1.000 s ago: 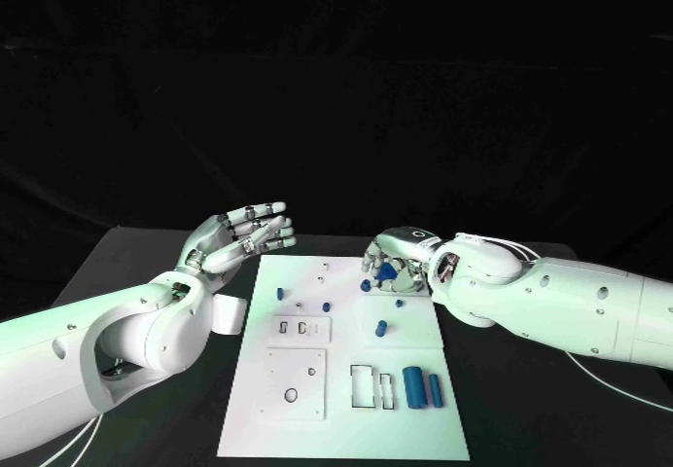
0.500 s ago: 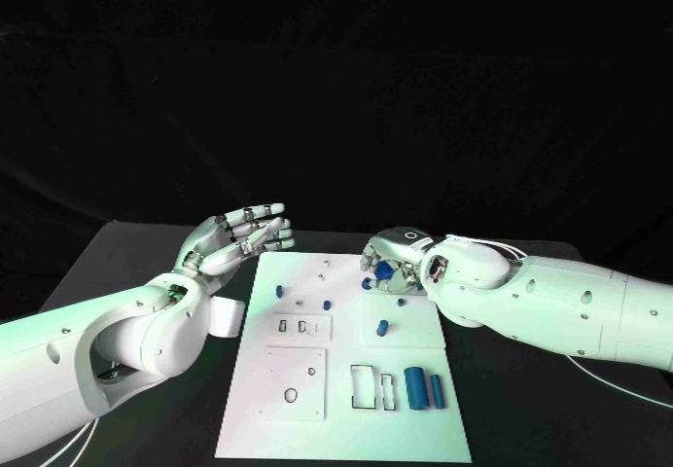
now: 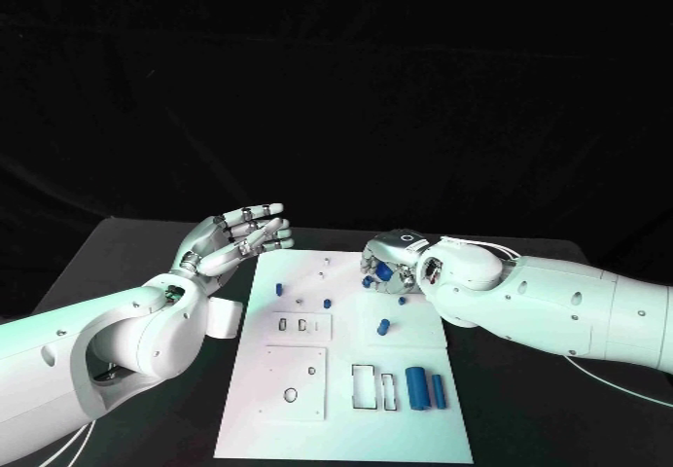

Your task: Assemble the parts on the task board

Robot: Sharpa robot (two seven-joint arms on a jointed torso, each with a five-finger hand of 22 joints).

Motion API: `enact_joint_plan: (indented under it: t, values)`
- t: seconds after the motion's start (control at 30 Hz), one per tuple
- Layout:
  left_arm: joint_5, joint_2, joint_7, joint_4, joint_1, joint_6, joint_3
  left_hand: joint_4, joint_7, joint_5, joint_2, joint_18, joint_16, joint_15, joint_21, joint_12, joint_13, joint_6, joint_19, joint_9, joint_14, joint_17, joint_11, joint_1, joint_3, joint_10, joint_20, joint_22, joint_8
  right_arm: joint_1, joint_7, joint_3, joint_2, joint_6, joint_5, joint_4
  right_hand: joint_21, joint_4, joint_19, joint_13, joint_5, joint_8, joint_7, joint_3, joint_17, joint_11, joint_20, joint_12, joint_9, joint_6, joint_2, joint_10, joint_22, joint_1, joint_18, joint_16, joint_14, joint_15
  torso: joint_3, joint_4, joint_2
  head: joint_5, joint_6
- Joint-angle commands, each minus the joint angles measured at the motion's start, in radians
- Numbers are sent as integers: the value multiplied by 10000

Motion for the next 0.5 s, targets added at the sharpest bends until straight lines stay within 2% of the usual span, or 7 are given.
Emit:
enact_joint_plan:
  t: [0.03,0.13,0.5]
  values:
    - [-94,5,40,40,19,199,15,-29,1049,-34,-31,104,-30,25,-17,-44,-5,17,44,4,57,7,-5,54,18,55,9,-16,14,-26,-102,2,36,245,-236,-24,90,-75,36,3,-58,-44,38,24,60,-25,72,-43,16,-50,19,-78,78,-97,-108,91,130,83,-9,20,58,11,20]
    - [-96,5,40,43,20,203,18,-29,1049,-34,-31,104,-30,25,-17,-44,-5,17,44,4,57,7,-5,54,18,55,9,-16,14,-40,-75,2,51,210,-231,-42,159,-94,84,15,-53,-46,38,79,125,-27,77,-24,25,-42,49,-65,185,-84,-126,162,144,83,-10,9,89,33,43]
    - [-98,17,31,27,29,195,25,-37,1073,-33,-41,103,-50,33,-25,-85,-14,-91,54,-24,45,2,11,47,26,36,10,-30,-35,-93,-17,2,100,132,-171,-136,309,-100,139,53,-87,2,22,584,225,-41,89,10,112,97,147,60,409,-164,-151,378,152,81,-18,33,161,48,74]
